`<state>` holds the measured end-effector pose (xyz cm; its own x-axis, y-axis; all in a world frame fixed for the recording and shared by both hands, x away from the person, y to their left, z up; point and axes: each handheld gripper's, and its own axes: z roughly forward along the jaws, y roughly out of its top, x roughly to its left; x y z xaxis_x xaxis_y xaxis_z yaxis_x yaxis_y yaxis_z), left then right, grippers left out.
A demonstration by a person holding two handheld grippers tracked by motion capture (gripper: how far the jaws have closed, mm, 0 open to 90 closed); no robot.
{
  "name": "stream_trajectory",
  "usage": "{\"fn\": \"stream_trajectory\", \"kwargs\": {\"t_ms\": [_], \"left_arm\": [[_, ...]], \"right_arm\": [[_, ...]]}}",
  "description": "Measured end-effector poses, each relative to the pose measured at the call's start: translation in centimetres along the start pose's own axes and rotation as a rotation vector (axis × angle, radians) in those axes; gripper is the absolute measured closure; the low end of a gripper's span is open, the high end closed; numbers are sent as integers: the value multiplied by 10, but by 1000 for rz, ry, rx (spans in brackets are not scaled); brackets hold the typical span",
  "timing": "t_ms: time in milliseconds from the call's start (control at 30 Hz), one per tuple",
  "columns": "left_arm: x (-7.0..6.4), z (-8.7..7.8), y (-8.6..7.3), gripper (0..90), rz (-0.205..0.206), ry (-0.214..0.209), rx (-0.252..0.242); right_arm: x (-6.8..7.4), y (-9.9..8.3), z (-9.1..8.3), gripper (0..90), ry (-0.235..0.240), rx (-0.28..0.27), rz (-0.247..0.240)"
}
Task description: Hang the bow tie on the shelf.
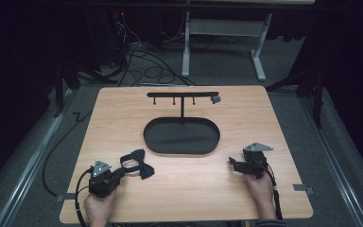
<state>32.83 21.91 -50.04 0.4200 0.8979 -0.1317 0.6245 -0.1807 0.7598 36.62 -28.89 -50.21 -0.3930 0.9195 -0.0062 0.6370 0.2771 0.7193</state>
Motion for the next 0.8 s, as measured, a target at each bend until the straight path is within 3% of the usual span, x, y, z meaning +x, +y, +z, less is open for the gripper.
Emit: {"fn": "stream_trajectory", "kwargs": {"t_ms": [333, 567, 800], "left_arm": [[-7, -21, 22, 823, 2, -76, -85], [-13, -21, 43, 824, 31, -105, -109], [-10, -24, 58, 825, 0, -147, -149]], "right_arm": [[0, 0, 0, 309, 0, 0, 0], [0, 0, 0, 309, 4, -1, 5], [-1, 0, 0, 308, 4, -3, 3]]}}
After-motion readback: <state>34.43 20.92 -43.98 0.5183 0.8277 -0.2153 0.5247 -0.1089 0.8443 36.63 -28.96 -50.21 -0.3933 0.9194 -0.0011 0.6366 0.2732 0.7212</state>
